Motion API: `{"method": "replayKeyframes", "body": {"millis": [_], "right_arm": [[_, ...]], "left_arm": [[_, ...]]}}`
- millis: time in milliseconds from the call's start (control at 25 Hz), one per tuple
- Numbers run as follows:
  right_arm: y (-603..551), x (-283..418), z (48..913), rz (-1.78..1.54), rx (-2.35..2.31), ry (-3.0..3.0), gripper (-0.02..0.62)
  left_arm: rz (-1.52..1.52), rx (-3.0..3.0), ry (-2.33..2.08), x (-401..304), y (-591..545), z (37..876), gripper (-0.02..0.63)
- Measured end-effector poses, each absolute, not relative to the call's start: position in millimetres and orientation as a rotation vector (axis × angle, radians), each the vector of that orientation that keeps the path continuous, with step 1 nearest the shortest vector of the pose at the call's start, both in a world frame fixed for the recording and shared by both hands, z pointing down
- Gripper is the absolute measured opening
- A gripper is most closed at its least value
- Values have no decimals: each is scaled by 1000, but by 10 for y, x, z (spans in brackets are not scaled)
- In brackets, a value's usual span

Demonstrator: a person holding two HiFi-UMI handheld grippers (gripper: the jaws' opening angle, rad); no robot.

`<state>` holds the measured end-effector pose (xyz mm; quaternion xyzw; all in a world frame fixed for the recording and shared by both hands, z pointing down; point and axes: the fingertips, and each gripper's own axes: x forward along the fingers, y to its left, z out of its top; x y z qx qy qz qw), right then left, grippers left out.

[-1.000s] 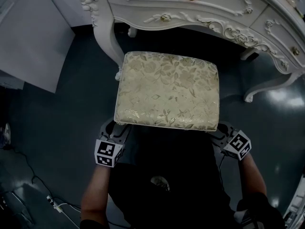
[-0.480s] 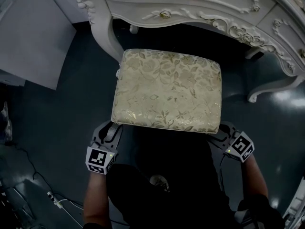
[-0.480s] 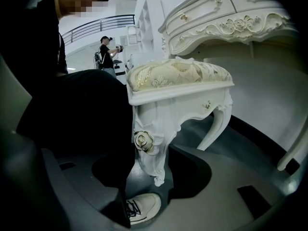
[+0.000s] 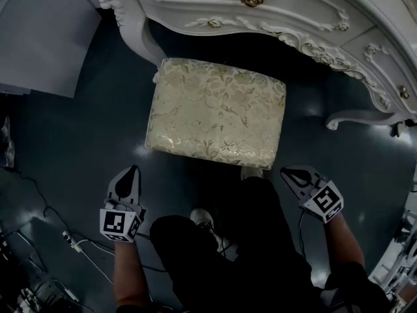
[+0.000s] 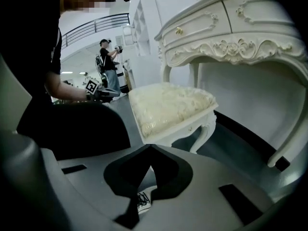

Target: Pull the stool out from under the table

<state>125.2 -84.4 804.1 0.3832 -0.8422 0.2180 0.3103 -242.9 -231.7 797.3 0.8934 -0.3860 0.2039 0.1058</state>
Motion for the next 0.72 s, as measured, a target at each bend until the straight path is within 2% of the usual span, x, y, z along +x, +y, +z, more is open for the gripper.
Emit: {"method": "replayKeyframes", "body": {"millis": [280,720], "right_arm": [[-700,1194,6686,644,1057,-2257,28],[-435,599,4474,597,1169,-2314,28]], "left_arm": [[623,2507,-1061,-2004,-1622,6705,8],[604,2537,-854,-1734,-781,4583,8]]}}
